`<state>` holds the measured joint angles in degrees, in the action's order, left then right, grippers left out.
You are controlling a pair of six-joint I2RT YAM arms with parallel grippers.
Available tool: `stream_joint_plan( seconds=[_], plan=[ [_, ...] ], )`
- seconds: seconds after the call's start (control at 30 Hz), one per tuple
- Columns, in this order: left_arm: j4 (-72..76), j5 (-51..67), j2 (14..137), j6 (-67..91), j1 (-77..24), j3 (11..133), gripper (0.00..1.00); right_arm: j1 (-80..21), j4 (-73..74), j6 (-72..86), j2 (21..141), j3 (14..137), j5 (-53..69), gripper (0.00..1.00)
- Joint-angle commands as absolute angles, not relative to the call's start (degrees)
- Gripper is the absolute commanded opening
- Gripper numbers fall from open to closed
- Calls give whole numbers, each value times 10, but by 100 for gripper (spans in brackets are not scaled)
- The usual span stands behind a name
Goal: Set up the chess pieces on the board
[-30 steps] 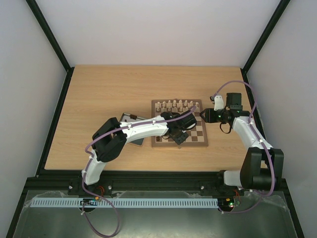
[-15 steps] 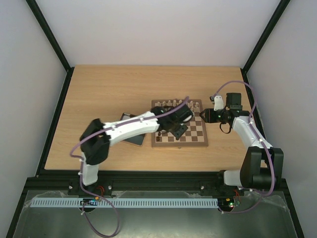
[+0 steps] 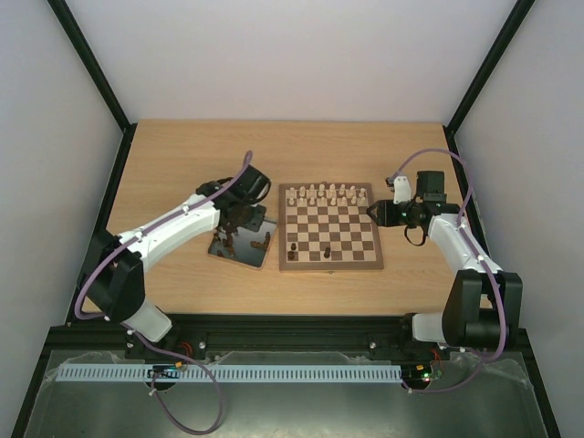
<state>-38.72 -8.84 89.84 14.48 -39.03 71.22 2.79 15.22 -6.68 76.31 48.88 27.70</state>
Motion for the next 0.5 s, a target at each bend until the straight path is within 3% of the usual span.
stream_joint_plan(
  seconds=[0.0, 0.3, 0.47],
  plan=[
    [-399, -83, 881, 163, -337, 669, 42, 29, 178, -82, 764, 487, 303, 49],
    [-374, -51, 955, 220, -301, 710, 33, 29, 190, -101, 764, 490, 324, 49],
    [-398, -36, 973, 238, -303, 730, 34, 29, 193, -101, 759, 495, 343, 49]
  ],
)
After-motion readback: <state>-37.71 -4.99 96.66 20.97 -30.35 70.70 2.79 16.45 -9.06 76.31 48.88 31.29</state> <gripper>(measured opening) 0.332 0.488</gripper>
